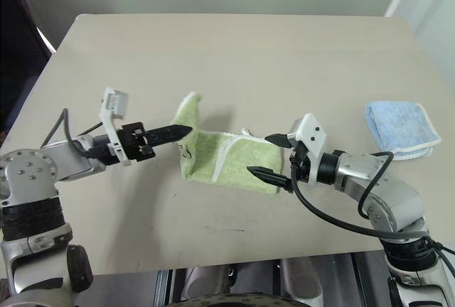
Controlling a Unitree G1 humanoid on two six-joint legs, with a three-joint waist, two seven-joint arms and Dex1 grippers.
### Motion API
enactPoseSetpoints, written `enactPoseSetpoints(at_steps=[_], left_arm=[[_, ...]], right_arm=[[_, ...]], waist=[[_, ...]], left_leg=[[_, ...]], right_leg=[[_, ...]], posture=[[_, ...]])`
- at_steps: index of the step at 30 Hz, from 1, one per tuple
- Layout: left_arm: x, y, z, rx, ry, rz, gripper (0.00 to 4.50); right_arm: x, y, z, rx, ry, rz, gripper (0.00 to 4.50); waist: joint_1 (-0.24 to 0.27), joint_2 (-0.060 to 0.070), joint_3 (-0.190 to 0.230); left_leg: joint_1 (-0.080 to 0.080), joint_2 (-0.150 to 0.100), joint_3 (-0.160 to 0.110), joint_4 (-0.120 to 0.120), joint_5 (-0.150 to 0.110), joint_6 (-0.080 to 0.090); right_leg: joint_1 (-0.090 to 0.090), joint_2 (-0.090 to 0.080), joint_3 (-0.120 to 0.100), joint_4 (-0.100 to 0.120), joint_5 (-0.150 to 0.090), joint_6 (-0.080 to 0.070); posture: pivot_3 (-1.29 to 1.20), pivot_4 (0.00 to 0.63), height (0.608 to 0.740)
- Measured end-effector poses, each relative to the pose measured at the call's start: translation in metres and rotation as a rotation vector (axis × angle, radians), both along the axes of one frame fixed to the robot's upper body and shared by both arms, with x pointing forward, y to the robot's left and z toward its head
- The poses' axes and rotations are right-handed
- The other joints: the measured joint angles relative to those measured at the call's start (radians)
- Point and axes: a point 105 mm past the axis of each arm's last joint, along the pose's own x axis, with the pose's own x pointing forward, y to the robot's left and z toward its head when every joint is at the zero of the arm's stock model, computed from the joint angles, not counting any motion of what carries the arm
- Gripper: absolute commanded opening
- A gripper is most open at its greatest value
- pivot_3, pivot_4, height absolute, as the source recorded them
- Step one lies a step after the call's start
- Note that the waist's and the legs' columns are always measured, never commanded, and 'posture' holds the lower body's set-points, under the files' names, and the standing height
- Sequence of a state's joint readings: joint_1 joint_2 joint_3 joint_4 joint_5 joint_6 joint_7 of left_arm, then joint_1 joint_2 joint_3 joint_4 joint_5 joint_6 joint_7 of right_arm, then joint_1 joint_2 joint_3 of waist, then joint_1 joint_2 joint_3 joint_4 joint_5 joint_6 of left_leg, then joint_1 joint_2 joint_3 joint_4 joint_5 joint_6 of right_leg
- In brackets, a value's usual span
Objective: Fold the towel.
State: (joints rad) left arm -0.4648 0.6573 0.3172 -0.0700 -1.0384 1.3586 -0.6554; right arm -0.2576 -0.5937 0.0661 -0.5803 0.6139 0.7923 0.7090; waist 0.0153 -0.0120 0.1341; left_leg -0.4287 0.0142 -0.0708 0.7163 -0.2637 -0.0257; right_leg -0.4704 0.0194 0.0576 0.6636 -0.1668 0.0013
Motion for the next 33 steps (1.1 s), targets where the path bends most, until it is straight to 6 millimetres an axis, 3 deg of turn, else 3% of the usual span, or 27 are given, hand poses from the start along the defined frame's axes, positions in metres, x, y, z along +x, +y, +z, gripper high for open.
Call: enactPoseSetpoints(at_steps=[7, 17, 22, 28, 33], left_arm=[[-0.002, -0.031, 0.005, 0.006, -0.015, -0.146, 0.02], [-0.007, -0.066, -0.005, -0.001, 0.022, -0.318, 0.02], [-0.008, -0.094, -0.015, -0.006, 0.064, -0.409, 0.02], [-0.002, -0.104, -0.026, 0.008, 0.080, -0.425, 0.02], [-0.002, -0.108, -0.030, 0.015, 0.070, -0.440, 1.43]], right_arm=[[-0.003, -0.012, 0.006, 0.007, -0.024, -0.076, 4.50], [-0.004, -0.024, 0.009, -0.001, -0.034, -0.170, 4.50], [-0.002, -0.026, 0.009, -0.002, -0.040, -0.204, 4.50], [0.000, -0.030, 0.010, -0.002, -0.050, -0.244, 4.50], [-0.001, -0.033, 0.009, -0.005, -0.049, -0.269, 4.50]], waist=[[0.002, 0.000, 0.000], [0.005, 0.000, 0.000], [0.007, 0.000, 0.000], [0.007, 0.000, 0.000], [0.009, 0.000, 0.000]], left_leg=[[0.000, 0.000, 0.000, 0.000, 0.000, 0.002], [-0.001, 0.000, 0.001, 0.000, 0.001, 0.003], [-0.001, 0.000, 0.001, 0.001, 0.001, 0.005], [-0.001, 0.000, 0.001, 0.001, 0.002, 0.006], [-0.001, -0.001, 0.001, 0.001, 0.002, 0.006]], right_leg=[[0.001, -0.001, 0.000, 0.000, -0.002, 0.004], [0.001, -0.001, 0.000, 0.000, -0.004, 0.012], [0.002, -0.001, 0.000, 0.000, -0.003, 0.013], [0.002, -0.001, 0.000, 0.000, -0.002, 0.015], [0.002, -0.002, 0.000, -0.001, -0.002, 0.016]], posture=[[0.00, 0.150, 0.703], [0.00, 0.150, 0.703], [0.00, 0.150, 0.703], [0.00, 0.150, 0.703], [0.00, 0.150, 0.703]])
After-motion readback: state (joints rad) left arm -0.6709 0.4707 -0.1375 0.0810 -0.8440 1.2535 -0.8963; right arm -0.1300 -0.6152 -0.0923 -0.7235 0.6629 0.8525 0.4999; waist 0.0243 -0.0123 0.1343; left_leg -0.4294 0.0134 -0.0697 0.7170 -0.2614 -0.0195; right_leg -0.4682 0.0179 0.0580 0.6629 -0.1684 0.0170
